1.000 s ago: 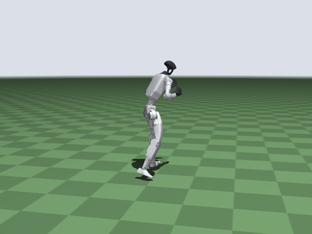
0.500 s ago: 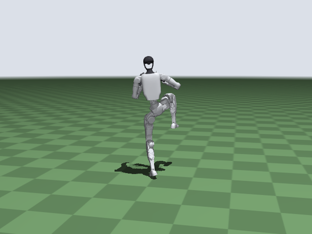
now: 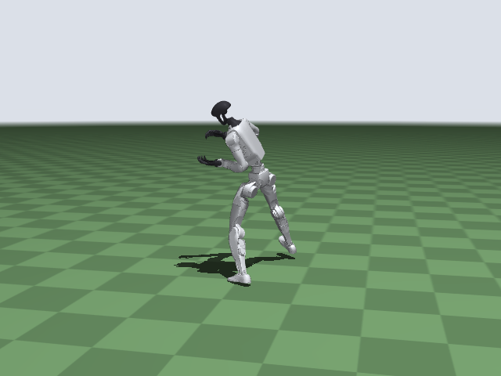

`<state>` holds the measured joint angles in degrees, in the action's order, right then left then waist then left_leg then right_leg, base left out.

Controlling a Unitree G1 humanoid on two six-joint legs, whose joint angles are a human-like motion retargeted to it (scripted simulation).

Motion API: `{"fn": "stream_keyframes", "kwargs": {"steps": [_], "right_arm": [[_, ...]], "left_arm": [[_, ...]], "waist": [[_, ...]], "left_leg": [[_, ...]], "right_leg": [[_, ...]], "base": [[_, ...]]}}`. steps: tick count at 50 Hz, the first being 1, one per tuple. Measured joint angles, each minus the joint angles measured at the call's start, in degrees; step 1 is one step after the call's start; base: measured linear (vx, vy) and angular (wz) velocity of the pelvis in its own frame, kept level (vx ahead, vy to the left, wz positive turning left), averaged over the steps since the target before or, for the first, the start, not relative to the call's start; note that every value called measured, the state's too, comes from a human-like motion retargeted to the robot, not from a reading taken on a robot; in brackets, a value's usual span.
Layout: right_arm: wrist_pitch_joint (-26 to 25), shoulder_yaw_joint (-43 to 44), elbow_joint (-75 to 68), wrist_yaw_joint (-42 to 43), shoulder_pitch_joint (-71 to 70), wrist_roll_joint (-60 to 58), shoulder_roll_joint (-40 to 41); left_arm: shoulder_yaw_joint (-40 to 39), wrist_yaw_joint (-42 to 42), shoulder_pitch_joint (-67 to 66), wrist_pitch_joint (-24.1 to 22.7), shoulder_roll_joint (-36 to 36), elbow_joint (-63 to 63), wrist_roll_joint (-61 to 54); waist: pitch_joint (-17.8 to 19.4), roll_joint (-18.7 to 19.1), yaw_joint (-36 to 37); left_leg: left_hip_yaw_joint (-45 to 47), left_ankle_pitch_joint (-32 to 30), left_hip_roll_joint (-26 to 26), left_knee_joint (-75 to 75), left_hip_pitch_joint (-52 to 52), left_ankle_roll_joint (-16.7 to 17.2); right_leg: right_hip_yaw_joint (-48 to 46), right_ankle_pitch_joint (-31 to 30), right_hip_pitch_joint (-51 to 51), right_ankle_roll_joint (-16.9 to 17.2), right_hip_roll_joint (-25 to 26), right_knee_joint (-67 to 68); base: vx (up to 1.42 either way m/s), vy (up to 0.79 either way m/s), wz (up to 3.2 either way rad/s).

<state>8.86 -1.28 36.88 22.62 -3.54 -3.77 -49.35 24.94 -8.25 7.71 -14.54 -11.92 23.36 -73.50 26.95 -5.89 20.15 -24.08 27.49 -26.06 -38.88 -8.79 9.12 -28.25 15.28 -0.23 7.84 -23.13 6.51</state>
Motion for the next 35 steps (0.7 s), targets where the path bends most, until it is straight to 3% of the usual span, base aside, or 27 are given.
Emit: {"fn": "stream_keyframes", "kwargs": {"steps": [2, 3, 5, 6, 7, 8, 9, 11, 12, 13, 15, 18, 21, 24, 25, 28, 30, 32, 33, 35], "right_arm": [[-0.44, -0.15, 2.83, -0.30, -1.44, -0.66, -4.22], [-0.67, -1.89, 3.64, 0.38, -2.80, -1.32, -5.60], [-0.52, -6.70, 3.91, 2.54, -7.10, -3.74, -8.87], [-0.95, -11.03, 3.14, 2.05, -10.32, -4.50, -8.82], [-1.10, -14.31, 2.47, 2.80, -13.24, -5.20, -9.01], [-0.67, -15.50, 2.00, 6.03, -15.56, -5.77, -9.67], [-0.31, -16.81, 1.66, 8.15, -17.05, -6.20, -9.15], [0.38, -18.13, 1.70, 9.81, -18.03, -6.43, -6.94], [0.62, -18.20, 1.84, 9.41, -17.68, -6.35, -5.39], [0.63, -18.51, 1.63, 8.00, -16.81, -6.39, -2.95], [0.30, -18.33, 0.32, 6.00, -14.50, -6.91, 2.39], [1.00, -14.91, -1.20, 5.52, -10.56, -7.23, 8.74], [2.05, -11.54, -0.84, 5.78, -7.19, -5.14, 12.29], [3.38, -10.65, 0.21, 7.39, -4.64, -1.59, 12.60], [3.92, -10.71, 0.65, 7.74, -3.72, -0.11, 12.45], [4.29, -10.32, 1.86, 9.01, -2.81, -0.16, 13.03], [5.09, -9.94, 2.73, 11.96, -3.45, -1.10, 13.39], [4.81, -9.84, 3.19, 14.49, -6.45, -3.45, 13.38], [4.52, -9.98, 3.37, 14.87, -8.47, -4.53, 13.62], [4.82, -9.77, 4.25, 13.21, -12.81, -5.75, 14.68]], "left_arm": [[-1.01, 3.41, -3.82, 1.31, 1.60, 0.24, -3.52], [-0.89, 5.44, -6.58, 1.21, 2.96, 0.29, -6.34], [-3.29, -3.21, -11.00, -2.90, 1.18, -5.21, 12.46], [-2.65, 7.25, -14.95, -0.77, 4.24, -1.67, -5.96], [-3.34, 7.73, -17.72, 0.32, 4.72, -1.30, -7.76], [-6.74, -11.75, -18.13, -0.66, 0.05, -7.29, 23.68], [-8.43, -17.99, -19.71, -1.16, -1.32, -8.08, 32.88], [-10.08, -17.10, -23.05, -1.23, -1.37, -4.60, 31.25], [-10.26, -12.29, -24.10, -1.17, -0.93, -1.73, 24.74], [-9.20, 1.12, -24.90, -1.36, 1.07, 3.53, 4.63], [-7.15, 16.51, -23.60, 2.88, 2.78, 11.62, -19.08], [-11.88, 11.37, -11.94, -1.50, -3.94, 17.53, 1.99], [-18.28, 1.28, 8.96, -3.32, -14.15, 21.32, 24.41], [-13.71, -6.08, 37.90, -1.61, -26.39, 16.52, 44.44], [-8.99, -7.19, 48.80, 0.03, -30.17, 12.83, 50.72], [17.26, -7.62, 86.74, 6.05, -31.05, -13.40, 66.50], [35.98, -10.33, 106.54, 10.13, -25.21, -41.04, 79.09], [50.70, -10.32, 115.46, 14.77, -14.52, -73.49, 90.63], [54.12, -8.53, 116.11, 16.10, -8.80, -88.70, 94.05], [48.75, -6.48, 115.58, 17.59, -2.17, -107.74, 96.99]], "waist": [[2.04, -0.80, 4.83], [2.50, -1.05, 6.31], [2.84, -0.12, 7.03], [2.84, 0.48, 6.69], [2.84, 1.30, 6.11], [2.84, 2.58, 5.03], [2.84, 3.92, 3.88], [2.84, 6.71, 0.90], [2.84, 8.00, -1.09], [2.84, 9.04, -3.43], [2.84, 10.72, -9.16], [2.84, 11.82, -19.98], [1.82, 9.80, -32.92], [-0.98, 8.02, -43.88], [-2.23, 7.85, -46.60], [-3.00, 8.35, -50.14], [-3.13, 9.17, -52.06], [-3.36, 10.40, -54.74], [-3.86, 10.89, -56.30], [-5.49, 11.07, -59.56]], "left_leg": [[0.38, -0.09, 3.03, -0.58, -3.72, -0.84], [0.30, -0.68, 4.32, -0.19, -5.81, -1.08], [-0.31, -2.30, 5.83, 1.66, -8.68, -1.71], [-0.34, -3.32, 5.85, 3.54, -9.43, -1.41], [-0.45, -4.48, 5.61, 5.63, -10.00, -1.18], [-0.73, -5.88, 4.86, 8.14, -10.24, -1.05], [-0.35, -7.61, 3.83, 11.05, -10.03, -0.51], [2.61, -11.59, 1.60, 16.59, -9.23, 0.77], [5.51, -13.65, 0.62, 18.72, -8.73, 1.29], [9.73, -15.63, -0.19, 20.25, -7.99, 1.82], [19.63, -18.91, -1.18, 22.00, -5.82, 2.49], [33.12, -22.85, -1.41, 23.32, -1.01, 4.35], [42.01, -28.10, 3.27, 26.24, 3.26, 5.88], [43.79, -32.54, 7.92, 29.03, 6.70, 5.88], [43.58, -33.55, 8.40, 29.44, 7.63, 5.88], [42.77, -33.84, 6.62, 28.48, 10.53, 5.88], [41.95, -33.11, 4.61, 27.49, 12.40, 5.88], [40.82, -31.87, 4.08, 27.13, 13.77, 5.88], [40.01, -31.11, 4.79, 27.39, 14.19, 5.88], [37.83, -29.65, 7.44, 28.91, 14.57, 5.88]], "right_leg": [[-2.43, 1.89, -2.08, -1.35, 1.89, -0.99], [-0.78, 0.07, -4.19, -2.62, 2.30, -1.81], [7.06, -10.03, -9.52, -4.72, 1.21, -1.52], [10.07, -13.63, -12.87, -3.28, 0.08, 0.65], [12.12, -16.00, -15.90, -1.58, -0.78, 2.92], [12.27, -15.90, -18.31, 0.63, -1.10, 5.38], [11.84, -15.43, -20.25, 2.56, -1.01, 7.05], [10.82, -14.67, -23.22, 5.31, -0.31, 8.59], [10.77, -14.62, -24.28, 5.94, 0.05, 8.57], [11.19, -14.70, -24.90, 5.89, 0.34, 7.99], [12.69, -14.40, -25.37, 4.14, 0.51, 6.56], [15.35, -14.06, -24.90, 1.80, 0.71, 4.37], [17.90, -14.70, -23.91, 3.00, -2.78, 1.17], [19.55, -15.73, -21.97, 5.27, -5.49, -3.03], [20.12, -15.99, -21.56, 5.56, -5.34, -4.18], [23.03, -16.43, -21.09, 5.29, -1.82, -5.93], [24.65, -16.44, -20.67, 4.92, 1.31, -6.59], [25.57, -16.27, -20.37, 5.42, 2.85, -7.00], [26.00, -16.28, -20.45, 6.04, 2.74, -7.17], [27.19, -16.62, -21.25, 7.08, 1.69, -7.48]], "base": [[-0.16, -0.61, -0.13], [-0.16, -0.61, 0.12], [-0.15, -0.59, 0.31], [-0.13, -0.54, 0.25], [-0.11, -0.52, 0.14], [-0.10, -0.51, 0.03], [-0.10, -0.50, -0.10], [-0.10, -0.46, -0.27], [-0.08, -0.40, -0.35], [-0.06, -0.35, -0.39], [-0.02, -0.26, -0.48], [0.05, -0.16, -0.67], [0.06, -0.03, -0.38], [0.08, 0.01, -0.55], [0.12, -0.05, -1.06], [0.13, -0.09, -1.35], [0.13, -0.09, -1.33], [0.10, -0.01, -0.93], [0.07, 0.07, -0.62], [0.02, 0.13, -0.49]]}}
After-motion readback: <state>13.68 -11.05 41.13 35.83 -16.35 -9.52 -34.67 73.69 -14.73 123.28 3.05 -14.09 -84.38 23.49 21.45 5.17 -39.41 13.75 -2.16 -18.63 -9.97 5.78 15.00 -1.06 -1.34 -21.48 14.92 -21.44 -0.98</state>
